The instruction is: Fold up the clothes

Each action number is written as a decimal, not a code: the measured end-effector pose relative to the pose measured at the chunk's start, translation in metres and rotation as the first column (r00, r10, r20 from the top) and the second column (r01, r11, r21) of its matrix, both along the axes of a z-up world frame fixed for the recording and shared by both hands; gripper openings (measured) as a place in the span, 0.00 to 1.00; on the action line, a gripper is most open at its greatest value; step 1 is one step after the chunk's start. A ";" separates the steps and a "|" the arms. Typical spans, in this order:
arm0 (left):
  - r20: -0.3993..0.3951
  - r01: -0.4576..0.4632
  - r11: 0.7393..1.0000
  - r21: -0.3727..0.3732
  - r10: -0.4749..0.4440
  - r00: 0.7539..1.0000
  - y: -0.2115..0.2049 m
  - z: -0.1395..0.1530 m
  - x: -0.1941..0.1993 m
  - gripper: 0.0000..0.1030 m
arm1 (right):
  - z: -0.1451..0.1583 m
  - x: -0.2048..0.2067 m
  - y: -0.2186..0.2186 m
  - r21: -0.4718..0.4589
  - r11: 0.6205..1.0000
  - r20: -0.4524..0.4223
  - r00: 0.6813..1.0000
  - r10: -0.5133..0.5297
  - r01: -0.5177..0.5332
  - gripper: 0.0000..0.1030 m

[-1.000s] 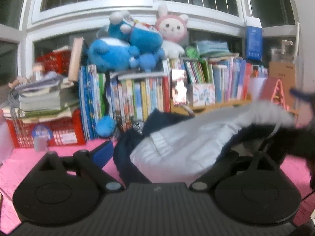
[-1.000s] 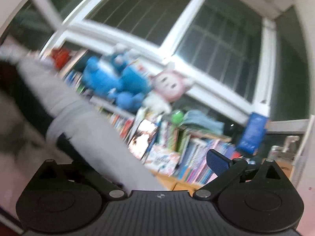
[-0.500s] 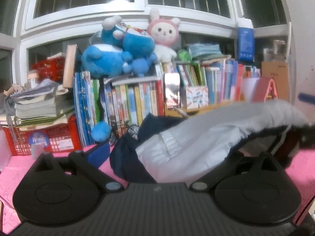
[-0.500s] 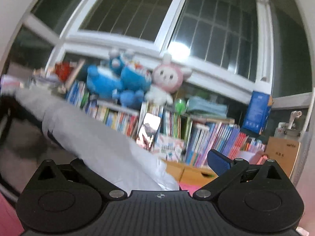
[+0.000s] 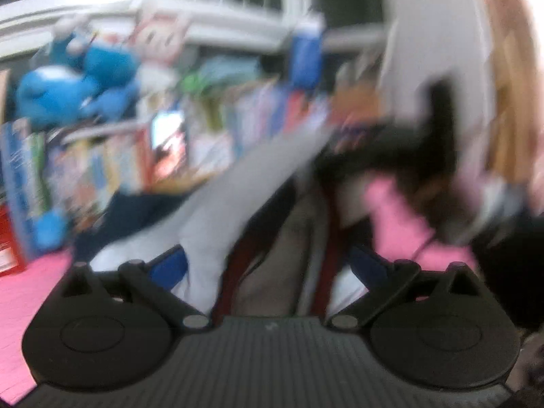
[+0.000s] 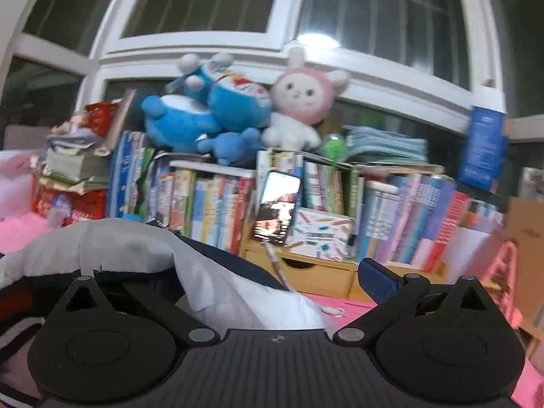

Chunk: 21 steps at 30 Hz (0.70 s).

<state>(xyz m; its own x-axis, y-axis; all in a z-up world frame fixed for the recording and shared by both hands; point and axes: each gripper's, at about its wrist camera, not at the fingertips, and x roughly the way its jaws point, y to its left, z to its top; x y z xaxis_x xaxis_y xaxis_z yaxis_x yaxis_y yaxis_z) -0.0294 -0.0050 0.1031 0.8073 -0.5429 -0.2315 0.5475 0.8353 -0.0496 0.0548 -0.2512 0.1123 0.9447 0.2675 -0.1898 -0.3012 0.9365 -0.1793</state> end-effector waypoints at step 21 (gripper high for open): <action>-0.274 -0.382 0.835 0.396 0.505 0.818 0.009 -0.110 0.152 1.00 | -0.124 -0.029 -0.042 -0.251 0.945 -0.216 0.939 -0.267 0.211 1.00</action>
<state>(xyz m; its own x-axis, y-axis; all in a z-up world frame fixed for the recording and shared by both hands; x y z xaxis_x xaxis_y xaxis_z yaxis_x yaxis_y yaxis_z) 0.1226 0.0037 -0.0071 0.7690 0.0056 -0.6392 0.1073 0.9847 0.1377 0.0256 -0.2935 -0.0118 0.8922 -0.0360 -0.4502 -0.1338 0.9310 -0.3396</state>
